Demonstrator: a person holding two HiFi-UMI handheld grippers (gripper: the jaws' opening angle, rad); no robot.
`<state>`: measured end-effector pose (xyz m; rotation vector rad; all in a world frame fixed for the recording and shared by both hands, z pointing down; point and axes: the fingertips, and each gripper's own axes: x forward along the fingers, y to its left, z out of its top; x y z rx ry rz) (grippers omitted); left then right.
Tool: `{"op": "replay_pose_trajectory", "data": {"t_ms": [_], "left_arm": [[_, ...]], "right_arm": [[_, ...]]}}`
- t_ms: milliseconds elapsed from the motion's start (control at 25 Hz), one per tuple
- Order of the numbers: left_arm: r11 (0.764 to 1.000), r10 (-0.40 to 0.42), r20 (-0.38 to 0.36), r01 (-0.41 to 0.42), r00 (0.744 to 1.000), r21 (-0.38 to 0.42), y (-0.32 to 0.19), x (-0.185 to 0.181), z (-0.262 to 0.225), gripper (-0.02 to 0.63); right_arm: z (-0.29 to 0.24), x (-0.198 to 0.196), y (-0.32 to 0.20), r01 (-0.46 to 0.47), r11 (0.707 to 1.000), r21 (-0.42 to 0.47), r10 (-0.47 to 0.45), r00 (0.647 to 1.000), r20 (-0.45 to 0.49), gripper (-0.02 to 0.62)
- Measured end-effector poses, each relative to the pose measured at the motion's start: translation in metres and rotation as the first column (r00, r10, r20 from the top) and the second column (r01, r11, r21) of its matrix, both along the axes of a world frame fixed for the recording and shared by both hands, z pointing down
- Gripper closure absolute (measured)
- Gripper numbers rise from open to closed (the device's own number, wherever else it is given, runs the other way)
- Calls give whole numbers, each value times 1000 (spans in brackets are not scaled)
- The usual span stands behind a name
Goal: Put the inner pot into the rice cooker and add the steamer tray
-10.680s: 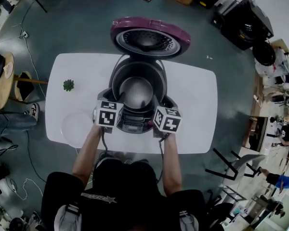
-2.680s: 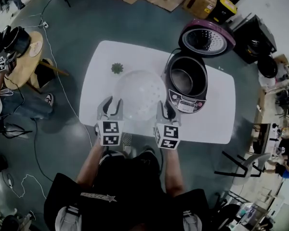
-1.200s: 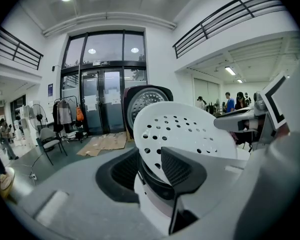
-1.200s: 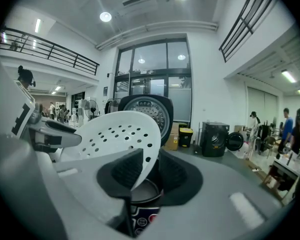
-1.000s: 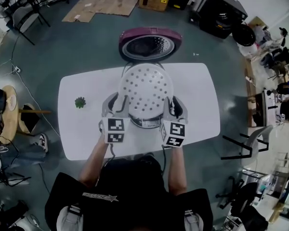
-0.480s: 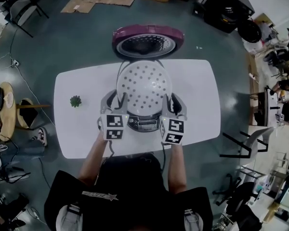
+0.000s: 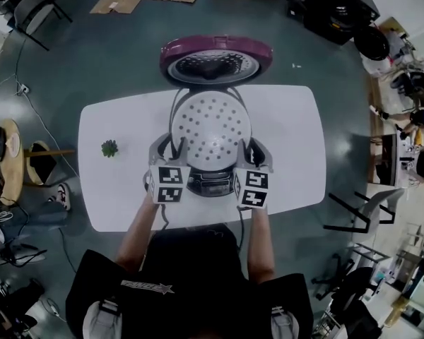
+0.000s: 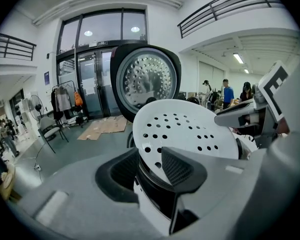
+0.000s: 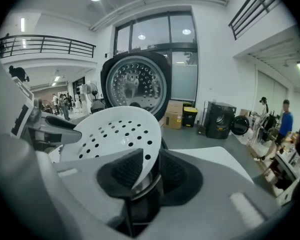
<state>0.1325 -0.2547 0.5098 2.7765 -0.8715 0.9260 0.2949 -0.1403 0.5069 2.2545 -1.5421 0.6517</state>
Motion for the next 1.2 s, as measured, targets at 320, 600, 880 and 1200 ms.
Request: {"op": "replay_pose_trajectory", "data": {"t_ms": [320,600,880,1200], "left_arm": [[999,5,50,-3,999,-42,1,4,16,451],[997,1,76,5,997,-72,-1,5,27,449],[995,3,97,6,995,-95,-2,6,37,444],[995,12,108,-1,994,-104,-1,9,42,415]], "right_arm": [[17,4,2,2,998,-63,0,1000,28,486],[28,6,-2,9,996,-90,-5,999,46,486],[37,8,-5,16,993,-117,-7,997,75,485],[47,5,-7,47,989,-142,-27,990,142,457]]}}
